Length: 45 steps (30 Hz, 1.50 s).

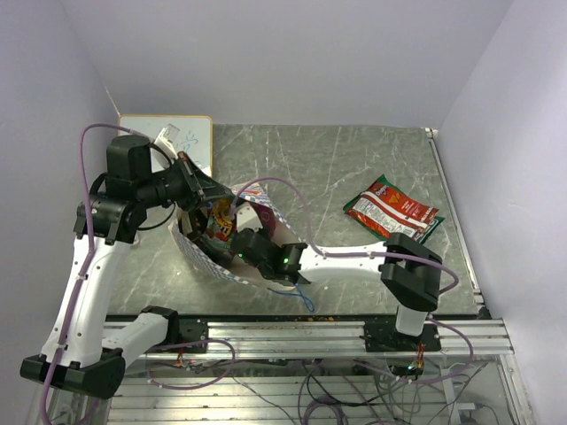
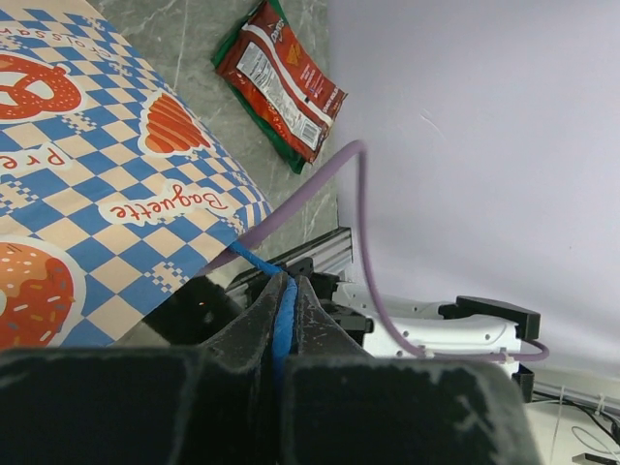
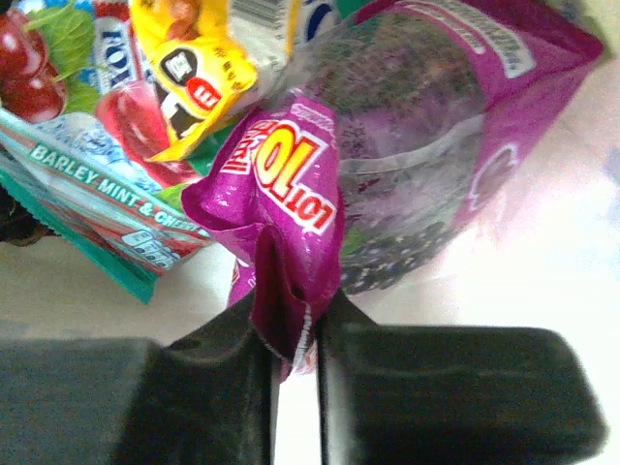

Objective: Take the snacks out of the paper bag
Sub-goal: Take out the snack from the paper bag.

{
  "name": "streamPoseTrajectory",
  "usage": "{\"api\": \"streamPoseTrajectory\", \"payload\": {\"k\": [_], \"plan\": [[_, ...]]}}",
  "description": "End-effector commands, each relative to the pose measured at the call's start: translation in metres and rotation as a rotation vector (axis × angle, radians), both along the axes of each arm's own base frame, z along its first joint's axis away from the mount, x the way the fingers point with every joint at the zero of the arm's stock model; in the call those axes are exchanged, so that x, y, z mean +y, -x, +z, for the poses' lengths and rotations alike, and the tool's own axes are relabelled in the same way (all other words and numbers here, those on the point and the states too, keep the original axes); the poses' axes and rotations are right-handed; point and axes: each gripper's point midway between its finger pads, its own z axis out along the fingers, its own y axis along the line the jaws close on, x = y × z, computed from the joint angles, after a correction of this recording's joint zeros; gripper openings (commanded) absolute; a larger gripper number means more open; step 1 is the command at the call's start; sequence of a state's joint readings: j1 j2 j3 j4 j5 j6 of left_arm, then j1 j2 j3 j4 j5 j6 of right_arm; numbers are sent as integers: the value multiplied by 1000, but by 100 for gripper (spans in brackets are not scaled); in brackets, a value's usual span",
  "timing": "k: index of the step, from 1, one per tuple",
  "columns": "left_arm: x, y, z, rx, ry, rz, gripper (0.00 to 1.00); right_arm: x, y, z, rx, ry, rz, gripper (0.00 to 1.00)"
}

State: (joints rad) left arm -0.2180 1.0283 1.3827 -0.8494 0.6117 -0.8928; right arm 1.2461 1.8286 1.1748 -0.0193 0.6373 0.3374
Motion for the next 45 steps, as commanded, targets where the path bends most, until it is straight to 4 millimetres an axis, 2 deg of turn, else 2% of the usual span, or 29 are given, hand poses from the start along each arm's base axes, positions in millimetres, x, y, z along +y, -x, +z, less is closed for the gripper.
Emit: {"api": "streamPoseTrajectory", "payload": {"k": [1, 4, 10, 15, 27, 32, 38, 41, 45], "plan": [[-2, 13, 6, -31, 1, -39, 7, 0, -3, 44, -53, -118, -11, 2], [-2, 10, 7, -38, -8, -45, 7, -4, -1, 50, -49, -114, -6, 0], [-5, 6, 11, -56, 3, -58, 7, 6, 20, 72, 23, -176, 119, 0], [-6, 2, 12, -69, 10, -60, 7, 11, 43, 105, 95, -272, 209, 0], [-5, -6, 15, -84, 45, -8, 7, 5, 76, 200, 133, -425, 357, 0], [-3, -5, 14, -83, 62, 25, 7, -11, 94, 238, 160, -470, 412, 0], [3, -3, 12, -82, 47, 61, 7, -43, 127, 289, 162, -516, 549, 0], [5, -3, 9, -77, 36, 75, 7, -60, 133, 309, 146, -504, 565, 0], [6, -4, 6, -73, 28, 83, 7, -92, 130, 344, 59, -495, 537, 0]]}}
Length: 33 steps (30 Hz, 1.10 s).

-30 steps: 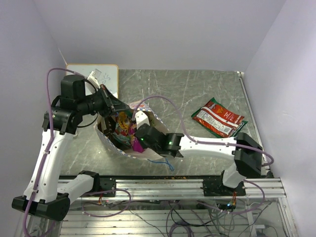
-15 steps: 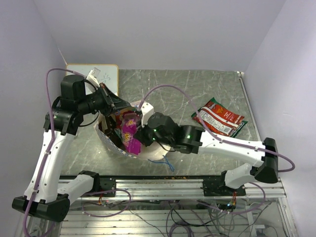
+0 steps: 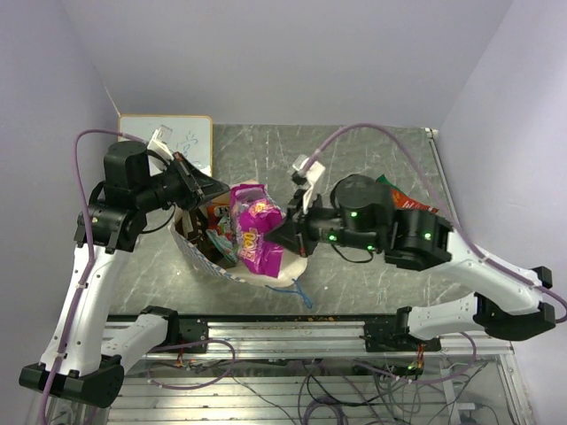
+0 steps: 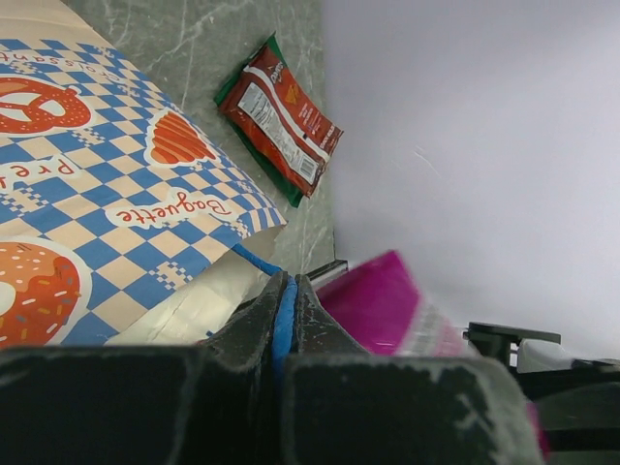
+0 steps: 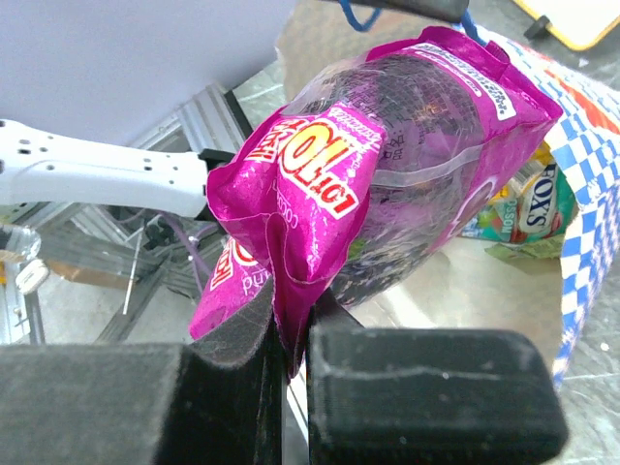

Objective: Take the snacks out of the paper bag
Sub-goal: Take out the snack from the paper bag, then place the snack at the center of the board.

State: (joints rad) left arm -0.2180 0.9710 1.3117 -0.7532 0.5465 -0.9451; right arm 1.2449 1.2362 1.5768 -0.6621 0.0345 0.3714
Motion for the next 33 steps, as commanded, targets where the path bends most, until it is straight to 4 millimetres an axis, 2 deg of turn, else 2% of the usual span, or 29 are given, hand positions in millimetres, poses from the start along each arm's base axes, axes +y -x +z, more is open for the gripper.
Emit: {"api": "streamPoseTrajectory", "payload": {"k": [1, 4, 7, 8, 10, 14, 17, 19, 21, 22, 24, 25, 28, 30, 33], "plan": [[0, 3, 5, -22, 3, 2, 7, -40, -3, 65, -141, -94, -46, 0], [-1, 2, 2, -20, 0, -4, 7, -73, -29, 86, -249, -93, -215, 0], [-2, 2, 0, -20, 0, -11, 7, -122, -74, 91, -321, -22, -563, 0], [-2, 2, 1, -22, 0, -14, 7, -134, -83, 91, -345, 11, -644, 0], [-2, 2, 2, -27, -5, -18, 7, -147, -98, 89, -443, 106, -738, 0], [-2, 1, 6, -44, -20, -29, 7, -171, -125, 73, -588, 301, -950, 0], [-2, -1, 7, -51, -40, -38, 7, -169, -155, 58, -658, 321, -881, 0], [-1, -1, 7, -54, -54, -43, 7, -179, -181, 42, -633, 343, -874, 0], [-1, -4, 6, -59, -69, -51, 7, -189, -203, 16, -611, 440, -843, 0], [-1, -4, 7, -64, -73, -55, 7, -200, -215, 1, -590, 502, -839, 0], [-2, -6, 7, -69, -79, -65, 7, -208, -229, -48, -528, 650, -706, 0], [-3, -8, 7, -70, -82, -73, 7, -220, -235, -67, -477, 710, -696, 0], [-5, -11, 6, -76, -94, -91, 7, -258, -239, -108, -380, 908, -707, 0], [-6, -13, 4, -80, -98, -102, 7, -278, -238, -124, -370, 1021, -705, 0], [-9, -14, 2, -83, -94, -125, 7, -322, -232, -144, -290, 1192, -752, 0]]}}
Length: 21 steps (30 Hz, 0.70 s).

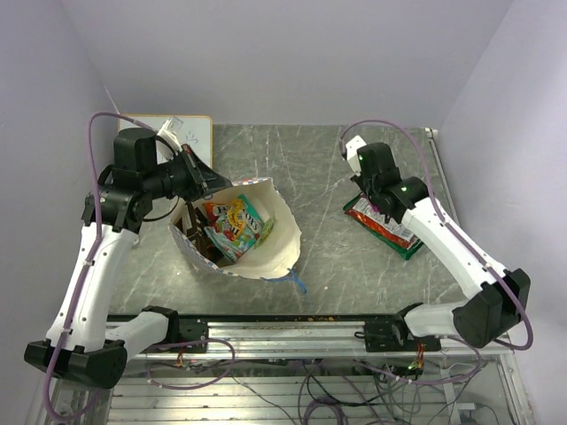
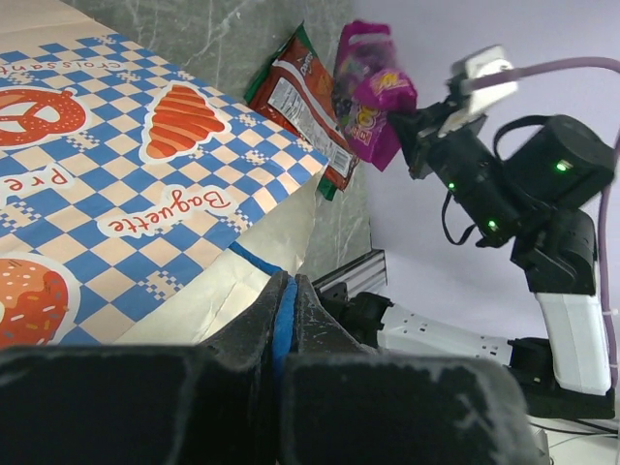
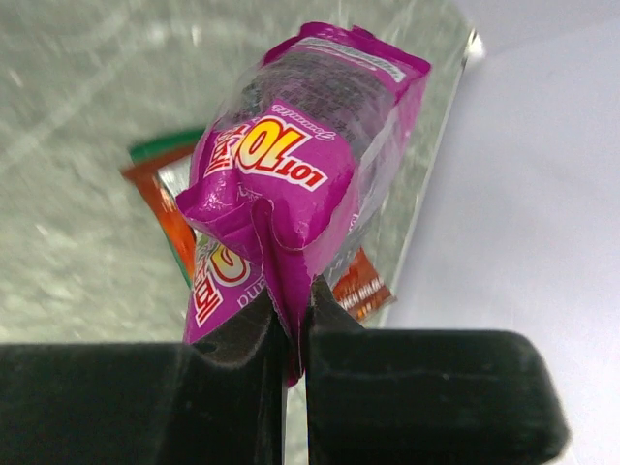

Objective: Take the snacks out of the paper bag
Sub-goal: Place the snack at the center of the board.

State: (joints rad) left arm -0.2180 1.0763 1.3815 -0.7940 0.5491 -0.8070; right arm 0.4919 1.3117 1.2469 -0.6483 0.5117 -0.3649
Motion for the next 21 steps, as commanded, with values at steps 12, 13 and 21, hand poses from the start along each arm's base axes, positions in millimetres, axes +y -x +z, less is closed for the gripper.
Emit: {"api": "streamPoseTrajectory", "payload": {"k": [12, 13, 21], "plan": [[-13, 5, 8, -77, 6, -123, 7, -132, 15, -37, 174, 421, -207, 0], [-13, 6, 8, -77, 7, -125, 7, -134, 14, -39, 174, 429, -206, 0], [-15, 8, 8, -77, 10, -134, 7, -133, 35, -104, 298, 442, -129, 0]]}}
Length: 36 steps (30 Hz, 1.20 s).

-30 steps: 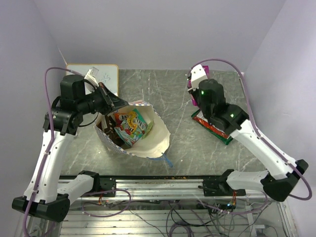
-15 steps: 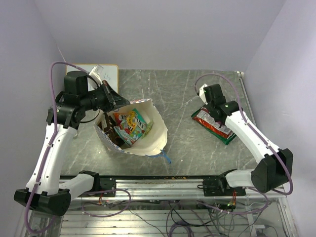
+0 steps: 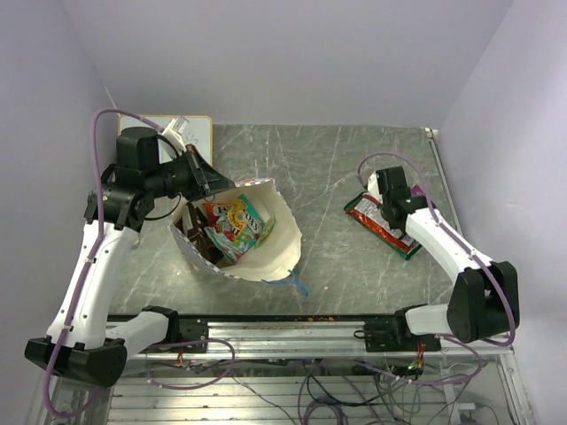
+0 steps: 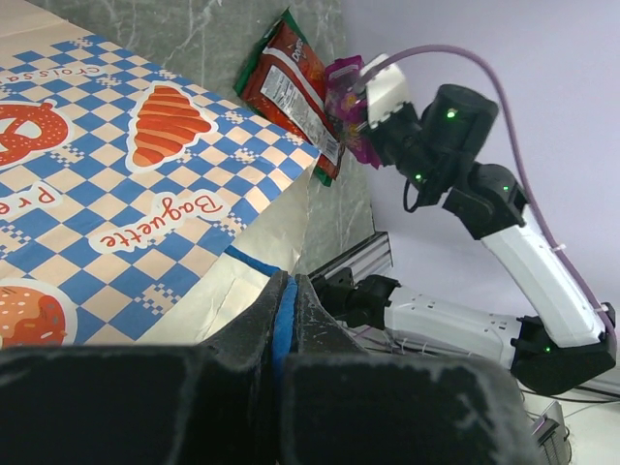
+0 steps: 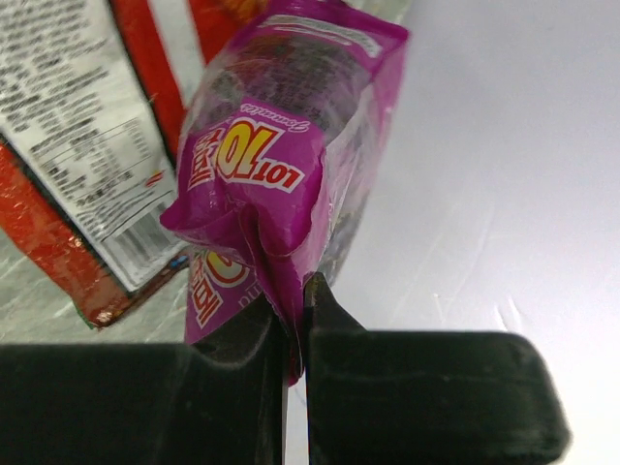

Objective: Take the snacks out of the paper bag
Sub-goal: Place the snack at the center of the board.

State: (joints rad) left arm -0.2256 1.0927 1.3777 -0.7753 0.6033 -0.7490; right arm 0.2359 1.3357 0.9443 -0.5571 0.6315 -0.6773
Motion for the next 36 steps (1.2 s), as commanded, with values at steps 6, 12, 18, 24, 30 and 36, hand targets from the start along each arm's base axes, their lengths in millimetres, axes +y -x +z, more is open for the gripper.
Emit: {"api": "streamPoseTrajectory", "payload": {"k": [6, 12, 18, 24, 30, 36], "plan": [[-7, 7, 8, -38, 22, -52, 7, 5, 25, -42, 62, -24, 98, 0], [-4, 8, 10, -41, 8, -43, 7, 21, 42, -73, 85, -94, 196, 10], [-3, 11, 13, -41, 14, -28, 7, 44, 45, -80, 65, -199, 254, 44], [-3, 19, 13, -24, 41, -25, 7, 66, 39, -35, -15, -377, 192, 70], [-13, 32, 15, -11, 135, -88, 7, 103, 41, 10, -59, -617, 208, 80], [-23, 50, 4, 35, 235, -158, 7, 204, 48, 93, -130, -1141, 387, 80]]}}
